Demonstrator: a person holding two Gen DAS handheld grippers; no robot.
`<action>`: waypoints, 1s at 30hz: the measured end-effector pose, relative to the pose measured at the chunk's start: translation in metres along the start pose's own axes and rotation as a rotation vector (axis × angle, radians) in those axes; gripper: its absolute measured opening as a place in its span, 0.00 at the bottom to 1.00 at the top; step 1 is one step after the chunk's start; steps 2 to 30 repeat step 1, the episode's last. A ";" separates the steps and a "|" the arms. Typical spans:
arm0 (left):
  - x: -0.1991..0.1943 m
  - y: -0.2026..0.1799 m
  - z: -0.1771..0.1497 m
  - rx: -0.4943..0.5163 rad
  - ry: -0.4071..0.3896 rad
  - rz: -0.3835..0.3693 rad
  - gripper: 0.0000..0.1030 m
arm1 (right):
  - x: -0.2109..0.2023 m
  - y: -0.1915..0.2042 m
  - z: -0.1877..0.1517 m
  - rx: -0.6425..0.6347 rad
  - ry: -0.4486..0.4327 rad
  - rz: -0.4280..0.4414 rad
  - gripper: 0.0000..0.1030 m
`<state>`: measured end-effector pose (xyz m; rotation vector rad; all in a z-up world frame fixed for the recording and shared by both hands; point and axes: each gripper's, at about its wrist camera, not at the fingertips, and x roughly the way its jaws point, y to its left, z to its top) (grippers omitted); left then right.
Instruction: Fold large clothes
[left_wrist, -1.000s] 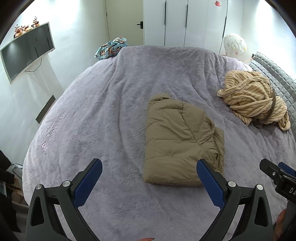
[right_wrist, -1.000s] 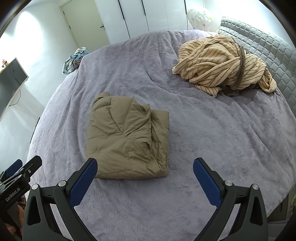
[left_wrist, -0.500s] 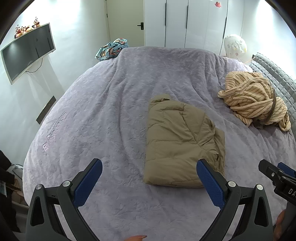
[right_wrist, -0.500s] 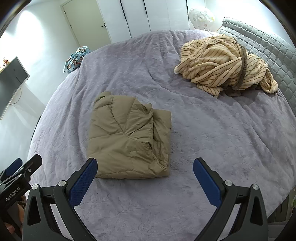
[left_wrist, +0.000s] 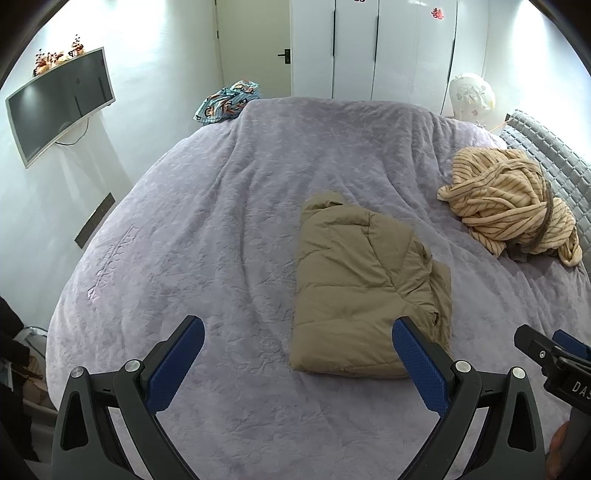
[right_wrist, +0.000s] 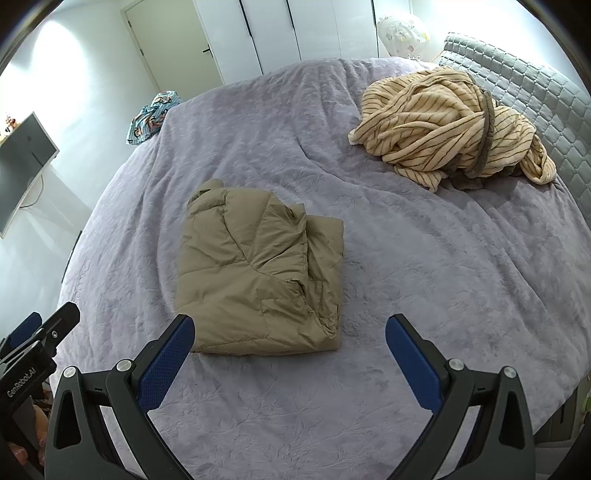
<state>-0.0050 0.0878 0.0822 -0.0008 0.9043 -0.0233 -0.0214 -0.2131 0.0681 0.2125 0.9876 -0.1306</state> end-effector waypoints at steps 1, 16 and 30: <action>0.000 0.000 0.000 0.001 0.001 -0.002 0.99 | 0.000 0.001 -0.001 0.001 0.001 0.000 1.00; 0.000 0.000 0.000 0.001 0.001 -0.002 0.99 | 0.000 0.001 -0.001 0.001 0.001 0.000 1.00; 0.000 0.000 0.000 0.001 0.001 -0.002 0.99 | 0.000 0.001 -0.001 0.001 0.001 0.000 1.00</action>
